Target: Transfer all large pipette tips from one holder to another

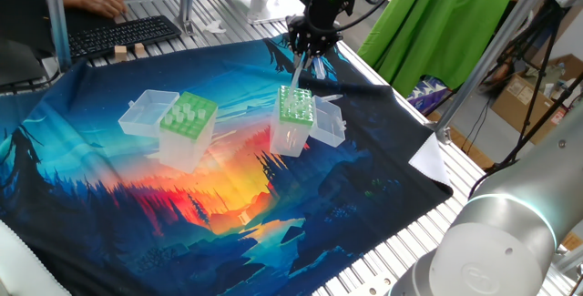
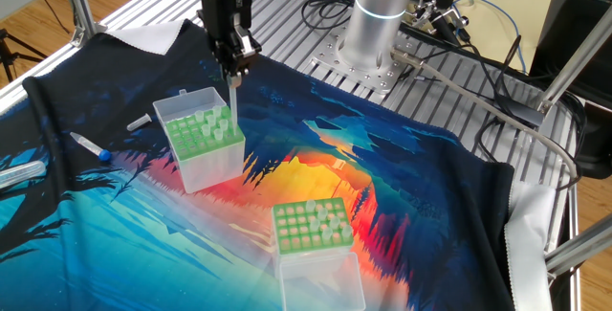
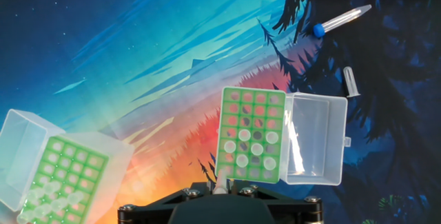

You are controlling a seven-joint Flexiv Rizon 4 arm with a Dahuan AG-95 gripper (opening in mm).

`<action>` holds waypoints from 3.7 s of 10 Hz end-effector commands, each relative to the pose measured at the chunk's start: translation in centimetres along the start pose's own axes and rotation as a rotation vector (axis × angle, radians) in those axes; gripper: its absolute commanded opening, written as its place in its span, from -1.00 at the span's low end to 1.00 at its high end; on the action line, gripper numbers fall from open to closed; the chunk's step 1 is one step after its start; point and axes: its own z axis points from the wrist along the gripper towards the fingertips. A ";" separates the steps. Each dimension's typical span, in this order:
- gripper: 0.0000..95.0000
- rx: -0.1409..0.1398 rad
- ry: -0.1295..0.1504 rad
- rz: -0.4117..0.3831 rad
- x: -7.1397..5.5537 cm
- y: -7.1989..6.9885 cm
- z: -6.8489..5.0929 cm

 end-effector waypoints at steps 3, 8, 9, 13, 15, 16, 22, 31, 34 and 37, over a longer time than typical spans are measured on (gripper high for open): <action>-1.00 0.000 -0.001 -0.002 -0.3 0.1 -0.1; -1.00 -0.008 -0.003 -0.002 -0.4 0.1 0.4; -1.00 -0.006 -0.002 -0.007 -0.4 0.1 0.4; -1.00 -0.001 0.003 -0.005 -0.3 0.0 -0.2; -1.00 -0.002 0.002 -0.006 -0.2 -0.1 -0.1; -1.00 -0.005 -0.001 -0.010 -0.1 -0.3 0.1; -1.00 -0.018 -0.002 -0.002 -0.2 -0.4 0.6; -1.00 0.044 0.047 0.079 0.1 -1.0 -1.5; -1.00 0.044 0.039 0.086 0.9 -1.9 -0.9; -1.00 0.030 0.038 0.086 0.4 -1.4 -0.7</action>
